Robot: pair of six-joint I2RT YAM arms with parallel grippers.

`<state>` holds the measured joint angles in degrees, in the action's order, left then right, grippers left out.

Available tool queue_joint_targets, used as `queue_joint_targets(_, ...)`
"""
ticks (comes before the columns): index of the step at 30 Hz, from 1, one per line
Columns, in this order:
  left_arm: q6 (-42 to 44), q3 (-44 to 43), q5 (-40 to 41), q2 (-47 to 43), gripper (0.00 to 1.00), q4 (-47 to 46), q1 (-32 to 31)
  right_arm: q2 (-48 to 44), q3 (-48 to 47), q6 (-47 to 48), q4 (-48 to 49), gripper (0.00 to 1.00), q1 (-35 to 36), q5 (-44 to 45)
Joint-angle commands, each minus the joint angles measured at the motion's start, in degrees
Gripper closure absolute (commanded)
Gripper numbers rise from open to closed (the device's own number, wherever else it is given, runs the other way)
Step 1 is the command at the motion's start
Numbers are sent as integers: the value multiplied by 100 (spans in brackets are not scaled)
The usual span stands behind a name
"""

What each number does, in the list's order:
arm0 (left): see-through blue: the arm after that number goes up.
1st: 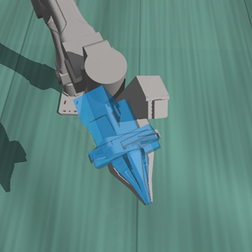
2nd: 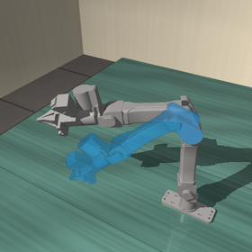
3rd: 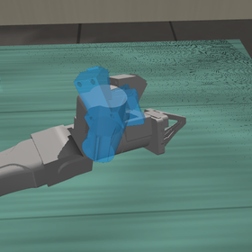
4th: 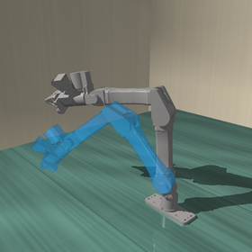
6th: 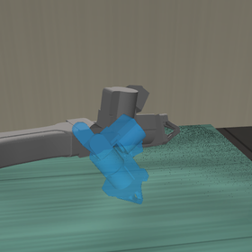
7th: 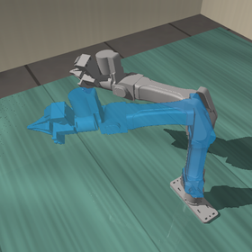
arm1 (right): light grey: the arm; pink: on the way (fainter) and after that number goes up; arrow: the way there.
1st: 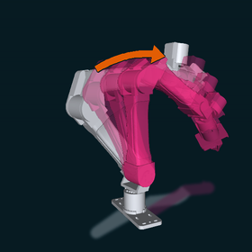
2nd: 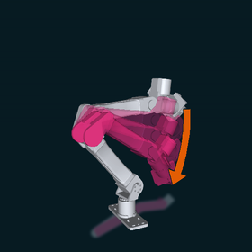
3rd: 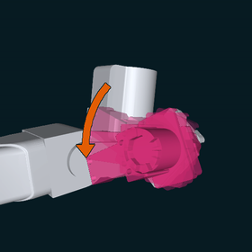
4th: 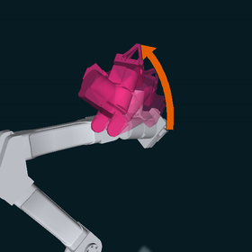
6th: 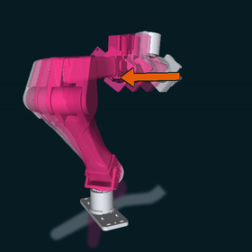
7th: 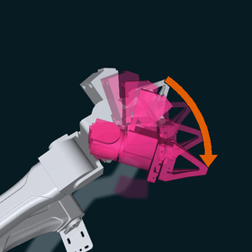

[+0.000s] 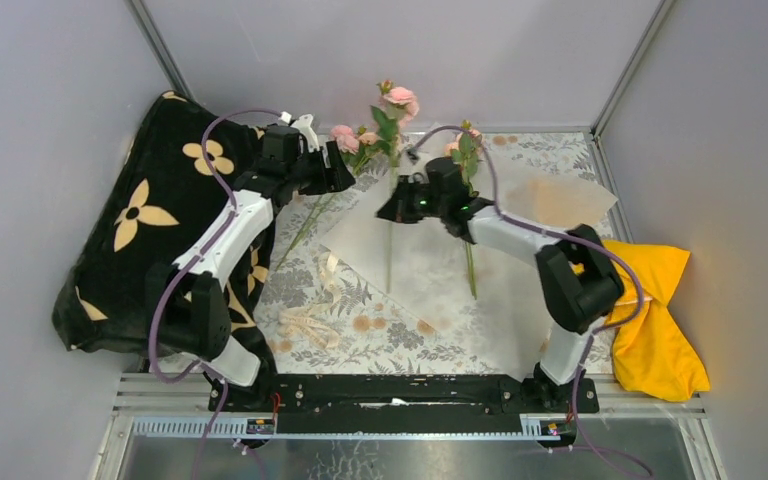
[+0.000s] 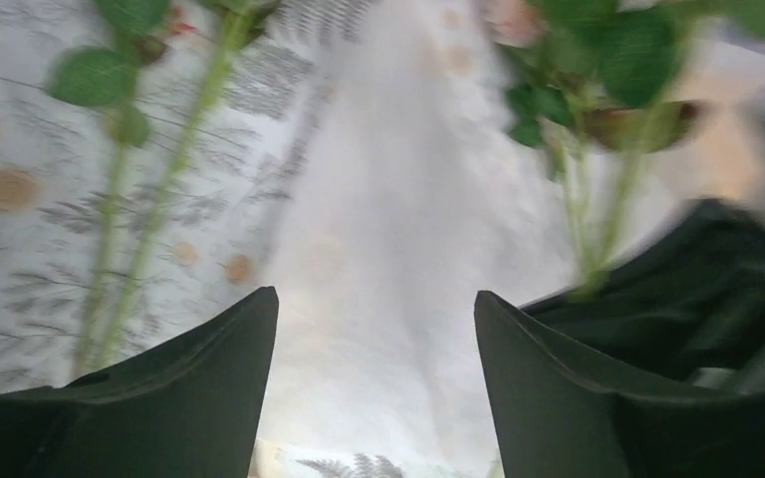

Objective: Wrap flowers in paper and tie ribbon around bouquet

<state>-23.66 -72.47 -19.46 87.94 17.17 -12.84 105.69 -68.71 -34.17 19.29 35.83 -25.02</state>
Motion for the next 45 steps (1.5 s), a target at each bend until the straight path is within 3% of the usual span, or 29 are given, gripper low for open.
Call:
queue_joint_targets(1, 1822, -457, 1220, 817, 20, 407, 166, -910, -201, 1788, -2638, 100, -690, 1437)
queue_joint_targets(4, 2545, -919, 1758, 1716, 20, 855, 184, -955, -543, 2511, -3905, 100, -785, 3064)
queue_joint_targets(6, 2863, -1138, 2056, 2170, 21, 934, 194, -869, -723, 2683, -4366, 100, -950, 3629)
queue_joint_targets(9, 3023, -1476, 2404, 2736, 25, 918, 232, -717, -867, 2791, -4611, 100, -1187, 4019)
queue_joint_targets(15, 2985, -2181, 2397, 3444, 48, 880, 276, -243, -1154, 2928, -4774, 100, -1254, 4345)
queue_joint_targets(20, 2963, -2260, 2232, 3526, 54, 883, 273, 124, -1199, 2937, -4755, 96, -1302, 4212)
queue_joint_targets(24, 3017, -2157, 2019, 3266, 53, 914, 282, 378, -1358, 2867, -4856, 79, -1333, 4142)
queue_joint_targets(29, 3024, -2284, 1522, 2978, 53, 925, 444, 419, -1648, 2864, -5016, 46, -1334, 4122)
queue_joint_targets(34, 3040, -2846, 1914, 3448, 54, 981, 571, 158, -1759, 2821, -5215, 42, -1335, 3853)
queue_joint_targets(45, 3315, -3661, 1842, 4617, 51, 1370, 526, -511, -1176, 2755, -5112, 41, -1333, 3464)
